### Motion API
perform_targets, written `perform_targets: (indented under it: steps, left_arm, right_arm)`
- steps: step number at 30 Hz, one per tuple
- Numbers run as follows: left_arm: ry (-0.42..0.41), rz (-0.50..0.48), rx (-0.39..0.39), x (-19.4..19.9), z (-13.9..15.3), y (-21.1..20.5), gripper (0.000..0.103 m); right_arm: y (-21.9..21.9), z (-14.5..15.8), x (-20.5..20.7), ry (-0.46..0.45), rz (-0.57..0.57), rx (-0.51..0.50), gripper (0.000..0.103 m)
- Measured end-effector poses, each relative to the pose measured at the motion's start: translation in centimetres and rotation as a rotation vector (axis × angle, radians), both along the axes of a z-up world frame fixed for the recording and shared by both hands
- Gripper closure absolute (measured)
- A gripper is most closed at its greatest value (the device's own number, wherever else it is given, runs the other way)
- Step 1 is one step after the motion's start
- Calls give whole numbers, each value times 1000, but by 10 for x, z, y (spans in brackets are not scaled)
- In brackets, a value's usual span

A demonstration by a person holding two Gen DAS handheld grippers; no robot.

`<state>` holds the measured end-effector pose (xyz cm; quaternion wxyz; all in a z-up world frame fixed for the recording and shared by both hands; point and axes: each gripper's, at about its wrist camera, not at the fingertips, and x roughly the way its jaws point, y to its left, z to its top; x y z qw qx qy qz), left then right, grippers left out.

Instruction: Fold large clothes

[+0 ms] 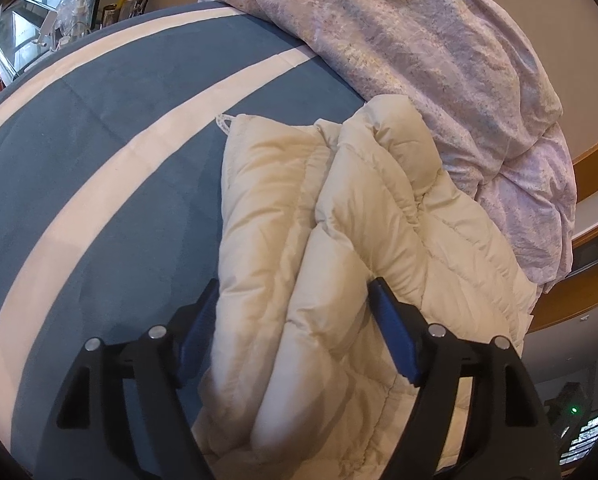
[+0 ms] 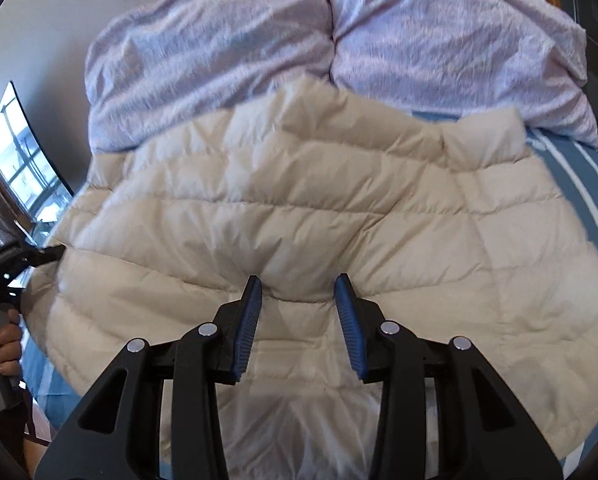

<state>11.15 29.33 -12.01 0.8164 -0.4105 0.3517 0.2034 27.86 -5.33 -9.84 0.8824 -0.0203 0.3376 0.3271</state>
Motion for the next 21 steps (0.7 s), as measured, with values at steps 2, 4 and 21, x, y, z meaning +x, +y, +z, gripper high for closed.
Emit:
perform_targets:
  steps: [2, 4, 21]
  left_arm:
    - [2, -7, 8, 1, 0, -1, 28]
    - [5, -11, 12, 3, 0, -2, 28]
    - [-14, -27, 11, 7, -1, -6, 44]
  right_arm:
    - [4, -6, 4, 9, -1, -16, 62]
    - [8, -10, 5, 9, -5, -28, 62]
    - [20, -17, 4, -26, -7, -60, 62]
